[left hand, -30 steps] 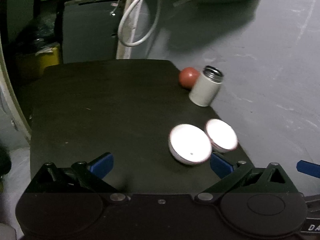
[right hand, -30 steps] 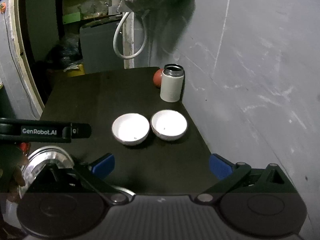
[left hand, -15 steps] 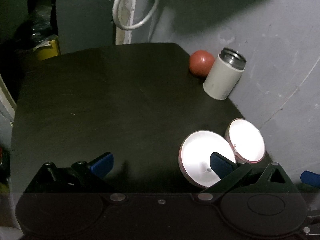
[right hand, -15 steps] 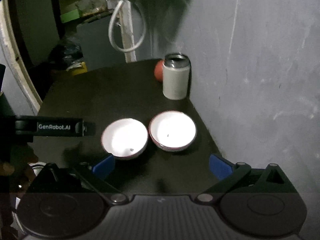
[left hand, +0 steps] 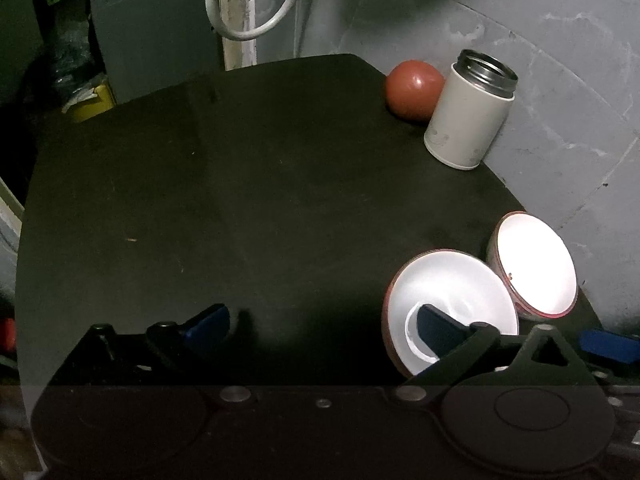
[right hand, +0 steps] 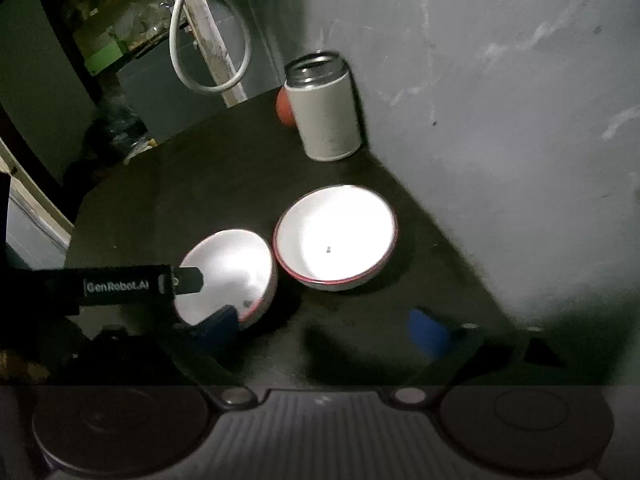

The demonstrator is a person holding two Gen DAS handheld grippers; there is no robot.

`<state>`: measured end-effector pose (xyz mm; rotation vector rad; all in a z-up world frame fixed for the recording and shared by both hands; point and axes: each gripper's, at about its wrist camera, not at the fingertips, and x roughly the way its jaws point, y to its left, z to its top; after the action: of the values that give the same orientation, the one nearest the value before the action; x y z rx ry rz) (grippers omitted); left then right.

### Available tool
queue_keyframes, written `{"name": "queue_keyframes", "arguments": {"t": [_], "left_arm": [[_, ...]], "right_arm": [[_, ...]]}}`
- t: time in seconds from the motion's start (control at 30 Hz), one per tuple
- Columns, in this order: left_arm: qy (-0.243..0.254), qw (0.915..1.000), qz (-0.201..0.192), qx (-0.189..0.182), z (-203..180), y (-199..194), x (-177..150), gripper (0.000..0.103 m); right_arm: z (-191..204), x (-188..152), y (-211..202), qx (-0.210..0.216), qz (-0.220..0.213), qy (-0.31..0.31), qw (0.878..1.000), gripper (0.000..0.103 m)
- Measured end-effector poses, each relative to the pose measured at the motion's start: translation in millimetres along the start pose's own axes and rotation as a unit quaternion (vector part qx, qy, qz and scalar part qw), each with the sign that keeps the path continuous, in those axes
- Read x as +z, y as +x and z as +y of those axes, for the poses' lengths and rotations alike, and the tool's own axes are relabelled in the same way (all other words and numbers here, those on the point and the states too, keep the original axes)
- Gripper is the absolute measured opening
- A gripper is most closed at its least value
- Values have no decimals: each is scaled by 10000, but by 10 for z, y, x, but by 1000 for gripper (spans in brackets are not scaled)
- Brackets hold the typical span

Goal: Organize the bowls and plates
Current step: 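Close the left gripper on the white bowl's rim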

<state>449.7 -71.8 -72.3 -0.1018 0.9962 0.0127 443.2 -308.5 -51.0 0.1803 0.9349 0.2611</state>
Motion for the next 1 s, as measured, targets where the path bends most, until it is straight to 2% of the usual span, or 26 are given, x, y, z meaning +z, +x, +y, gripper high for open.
{"name": "queue_keyframes", "arguments": {"t": [0.3, 0.5, 0.57, 0.63, 0.7, 0.87, 1.0], "left_arm": [[-24, 10000, 27, -82, 9, 26, 24, 85], [-72, 9994, 44, -333, -9, 41, 15, 68], [-71, 9992, 46, -399, -24, 45, 11, 67], [-59, 9989, 36, -470, -43, 43, 4, 67], [-34, 9986, 47, -529, -60, 46, 0, 67], [-80, 9979, 124, -637, -74, 86, -2, 46], [-112, 9969, 165, -763, -78, 101, -14, 33]], "right_arm": [[104, 32, 189, 164, 129, 88, 9997, 75], [135, 41, 247, 228, 154, 143, 9995, 64], [134, 38, 256, 254, 167, 169, 9994, 62], [131, 44, 265, 308, 173, 219, 9991, 55], [140, 46, 281, 324, 186, 235, 9990, 54], [135, 42, 321, 372, 221, 303, 9986, 49], [155, 59, 346, 444, 247, 339, 9981, 39]]}}
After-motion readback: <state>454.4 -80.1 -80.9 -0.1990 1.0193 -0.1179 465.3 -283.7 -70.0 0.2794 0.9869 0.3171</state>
